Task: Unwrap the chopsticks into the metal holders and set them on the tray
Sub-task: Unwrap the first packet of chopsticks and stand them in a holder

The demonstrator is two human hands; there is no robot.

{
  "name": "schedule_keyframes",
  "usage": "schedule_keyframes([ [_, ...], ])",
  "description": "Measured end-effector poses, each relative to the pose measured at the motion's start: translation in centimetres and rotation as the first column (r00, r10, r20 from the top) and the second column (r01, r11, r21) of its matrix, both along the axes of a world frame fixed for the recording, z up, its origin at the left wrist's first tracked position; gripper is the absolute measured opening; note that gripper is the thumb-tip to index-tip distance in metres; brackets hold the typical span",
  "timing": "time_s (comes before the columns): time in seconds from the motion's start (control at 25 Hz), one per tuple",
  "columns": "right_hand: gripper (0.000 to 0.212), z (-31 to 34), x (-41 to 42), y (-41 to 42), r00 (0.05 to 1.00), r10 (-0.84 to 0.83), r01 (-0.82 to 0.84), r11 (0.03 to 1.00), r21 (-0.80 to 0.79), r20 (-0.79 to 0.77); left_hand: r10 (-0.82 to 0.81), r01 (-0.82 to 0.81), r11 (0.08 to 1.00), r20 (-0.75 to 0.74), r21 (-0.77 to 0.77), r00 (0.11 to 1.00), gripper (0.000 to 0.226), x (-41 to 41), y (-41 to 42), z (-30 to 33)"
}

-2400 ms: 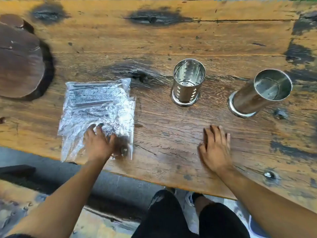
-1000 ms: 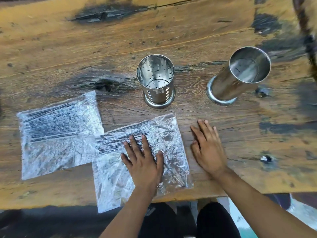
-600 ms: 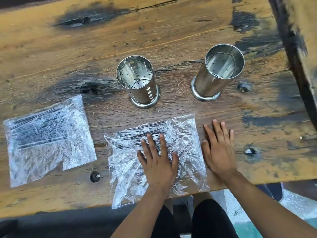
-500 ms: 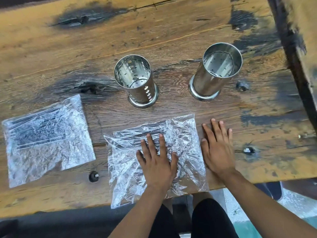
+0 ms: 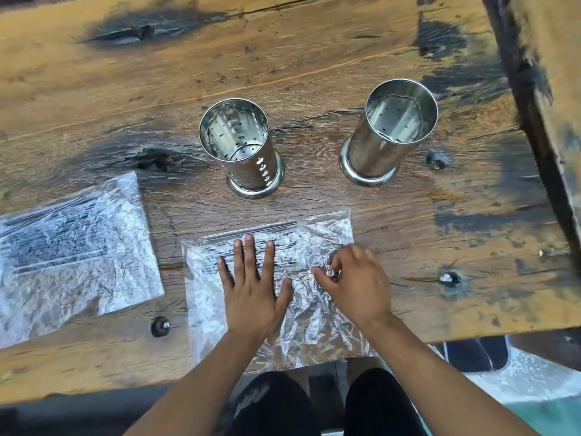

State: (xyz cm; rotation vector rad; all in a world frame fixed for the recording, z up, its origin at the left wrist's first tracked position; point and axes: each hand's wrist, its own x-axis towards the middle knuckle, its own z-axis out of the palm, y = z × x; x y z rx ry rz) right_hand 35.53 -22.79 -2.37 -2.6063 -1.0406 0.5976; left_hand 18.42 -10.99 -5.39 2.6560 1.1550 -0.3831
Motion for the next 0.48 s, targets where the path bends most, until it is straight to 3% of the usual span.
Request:
schedule_keyframes([
  [0.12,0.043,-0.1,0.4,0.8,0.998,-0.014,0.008,0.995,-0.097,-0.060,0.011,-0.011,1.000,-0.012,0.000,1.000,0.080,0.1,0.0,0.0],
  [0.28,0.032,-0.1,1.9,0.7,0.987,-0.012,-0.003,0.996,-0.090,-0.158,0.007,-0.007,1.000,-0.019,-0.009,1.000,0.080,0.2,0.1,0.1],
  [0.48,0.029,0.4,3.0,-0.1,0.987,-0.021,0.005,0.995,-0.104,-0.160,0.020,-0.020,1.000,-0.011,-0.012,1.000,0.080,0.2,0.2,0.0],
])
